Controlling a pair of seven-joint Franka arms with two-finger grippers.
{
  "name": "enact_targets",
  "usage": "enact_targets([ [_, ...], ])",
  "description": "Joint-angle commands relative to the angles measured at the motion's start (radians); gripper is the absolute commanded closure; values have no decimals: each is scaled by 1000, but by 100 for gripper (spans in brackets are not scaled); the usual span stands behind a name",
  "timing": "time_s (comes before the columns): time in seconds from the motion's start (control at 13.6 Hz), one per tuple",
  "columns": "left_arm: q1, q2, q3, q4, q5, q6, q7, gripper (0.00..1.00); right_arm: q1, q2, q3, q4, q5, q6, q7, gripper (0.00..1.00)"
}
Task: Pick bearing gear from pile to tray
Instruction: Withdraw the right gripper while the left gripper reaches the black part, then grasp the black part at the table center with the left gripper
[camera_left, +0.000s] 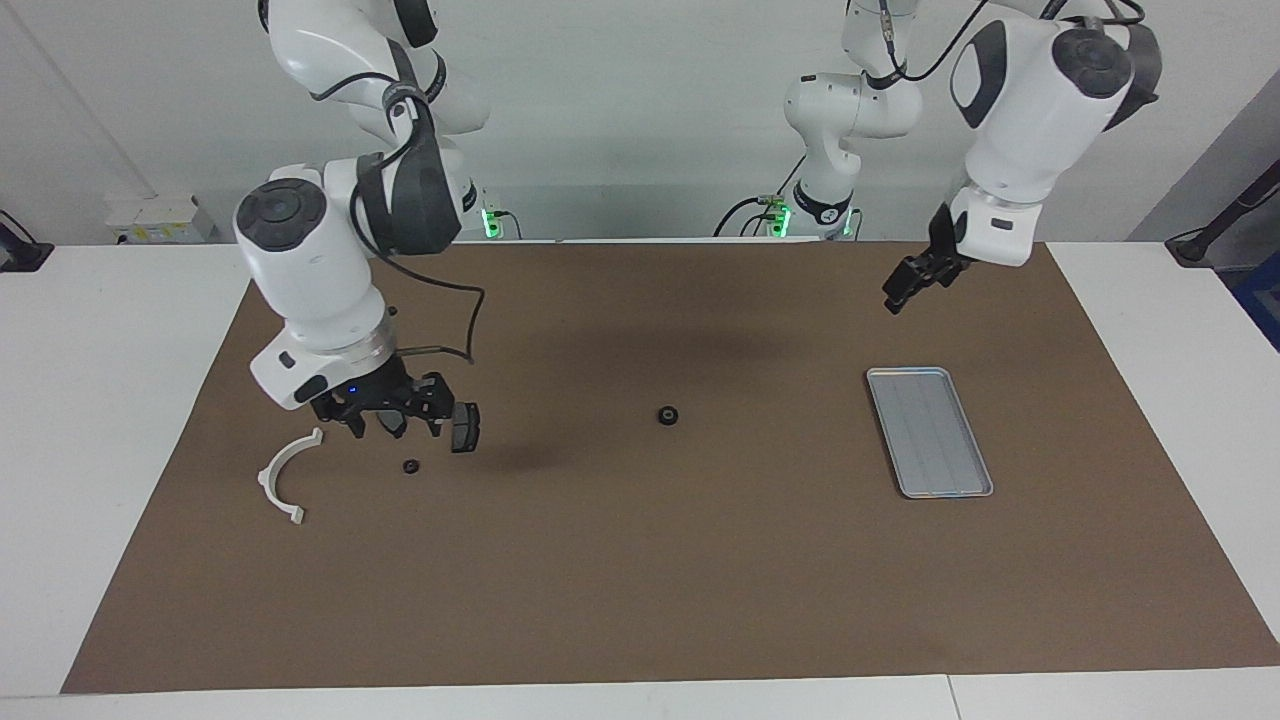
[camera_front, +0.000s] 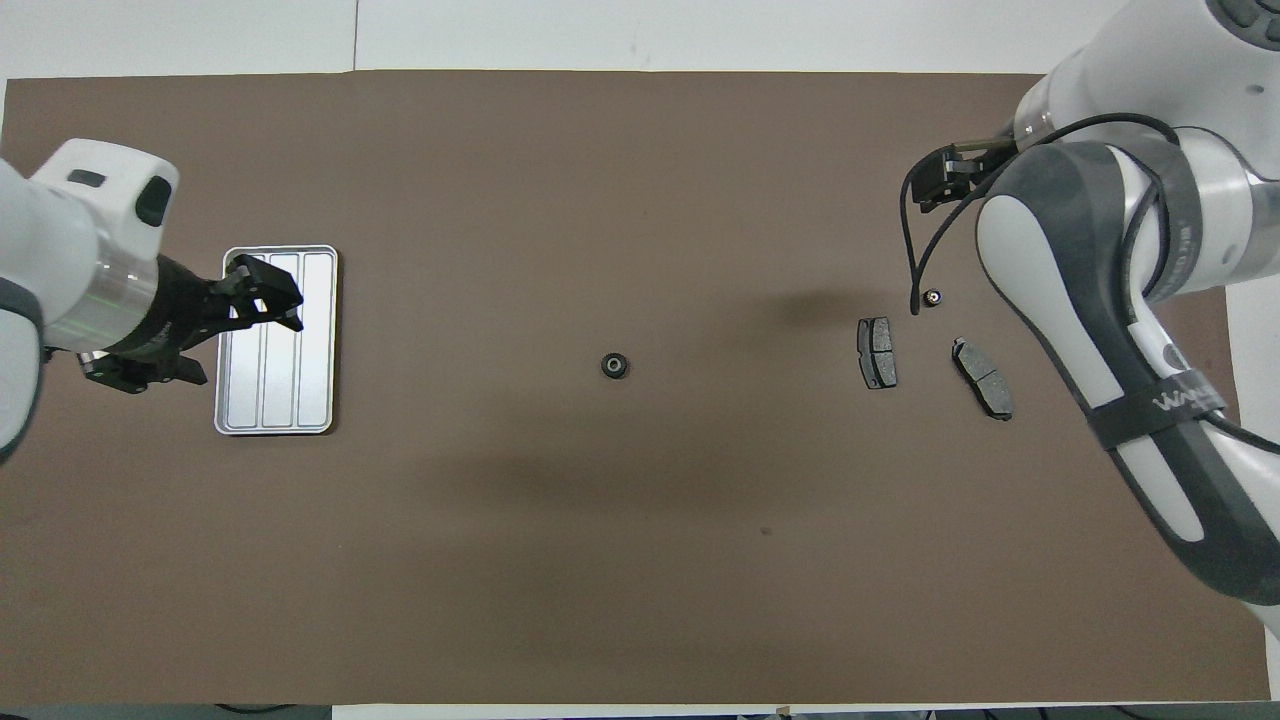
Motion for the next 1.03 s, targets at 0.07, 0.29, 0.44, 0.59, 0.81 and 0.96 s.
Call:
enact_targets([
  [0.07, -163, 87, 15, -56, 6, 159, -219, 0, -41, -13, 15, -115, 11, 93, -46, 0],
  [0.29, -260, 188, 15, -68, 6, 302, -341, 0, -46, -1, 15, -170, 11, 179, -51, 0],
  [0.44, -321, 259, 17, -53, 4, 374, -430, 0, -46, 8, 15, -187, 11, 217, -51, 0],
  [0.59, -346, 393, 16, 40, -1, 393, -471, 0, -44, 22, 15, -196, 9, 224, -54, 0],
  [0.81, -350, 424, 15, 49, -36, 462, -501, 0, -40, 7, 15, -279, 11, 247, -58, 0],
  [0.96, -352, 454, 16, 32, -71, 572, -504, 0, -41, -13, 15, -340, 11, 288, -63, 0],
])
